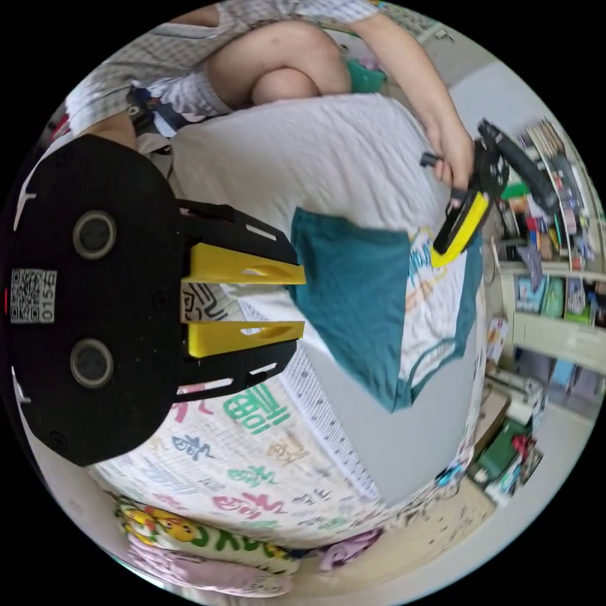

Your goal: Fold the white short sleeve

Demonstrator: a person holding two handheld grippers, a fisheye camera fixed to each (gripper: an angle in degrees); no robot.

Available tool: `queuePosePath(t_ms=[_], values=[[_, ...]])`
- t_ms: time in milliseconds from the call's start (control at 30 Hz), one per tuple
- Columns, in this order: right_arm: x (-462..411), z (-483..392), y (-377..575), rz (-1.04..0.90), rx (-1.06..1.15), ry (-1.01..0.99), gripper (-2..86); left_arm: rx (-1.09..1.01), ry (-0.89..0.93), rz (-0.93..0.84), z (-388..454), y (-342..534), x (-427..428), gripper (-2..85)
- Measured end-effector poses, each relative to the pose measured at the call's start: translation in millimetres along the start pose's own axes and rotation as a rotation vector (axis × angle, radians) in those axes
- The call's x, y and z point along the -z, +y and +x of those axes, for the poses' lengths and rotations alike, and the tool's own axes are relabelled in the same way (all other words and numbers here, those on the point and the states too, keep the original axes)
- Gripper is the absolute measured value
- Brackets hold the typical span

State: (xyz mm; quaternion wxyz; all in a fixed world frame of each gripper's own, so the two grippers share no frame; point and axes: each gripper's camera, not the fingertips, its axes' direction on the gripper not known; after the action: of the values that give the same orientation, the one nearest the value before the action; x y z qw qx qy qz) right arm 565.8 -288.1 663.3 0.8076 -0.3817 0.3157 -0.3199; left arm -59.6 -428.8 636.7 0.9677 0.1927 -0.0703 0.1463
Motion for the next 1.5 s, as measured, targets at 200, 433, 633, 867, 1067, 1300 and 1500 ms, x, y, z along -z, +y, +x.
queuePosePath(t_ms=[200, 433, 633, 867, 1067, 1300, 1500], values=[[-32, -12, -20, -0.151, 0.064, 0.02, 9.2, 0.016, 0.105, 0.079, 30, -68, -28, 6.1], [-70, -5, -38, -0.316, 0.01, 0.074, 0.7, -0.038, 0.074, 0.018, 87, -119, -107, 5.4], [-75, -1, -45, -0.314, -0.009, 0.054, 3.4, -0.096, -0.057, -0.012, 106, -128, -119, 7.9], [-41, -16, -48, -0.134, 0.052, 0.099, 7.4, -0.147, 0.012, 0.082, 66, -41, -37, 9.1], [-37, -40, -52, -0.069, 0.214, 0.03, 7.9, 0.034, 0.039, 0.063, 5, 49, -21, 9.1], [-59, -65, -60, -0.097, 0.454, -0.126, 6.6, 0.056, 0.098, 0.036, -15, 51, -32, 4.4], [-84, -66, -70, -0.181, 0.485, -0.143, 2.1, 0.032, 0.095, 0.082, -28, 60, -14, 0.1]])
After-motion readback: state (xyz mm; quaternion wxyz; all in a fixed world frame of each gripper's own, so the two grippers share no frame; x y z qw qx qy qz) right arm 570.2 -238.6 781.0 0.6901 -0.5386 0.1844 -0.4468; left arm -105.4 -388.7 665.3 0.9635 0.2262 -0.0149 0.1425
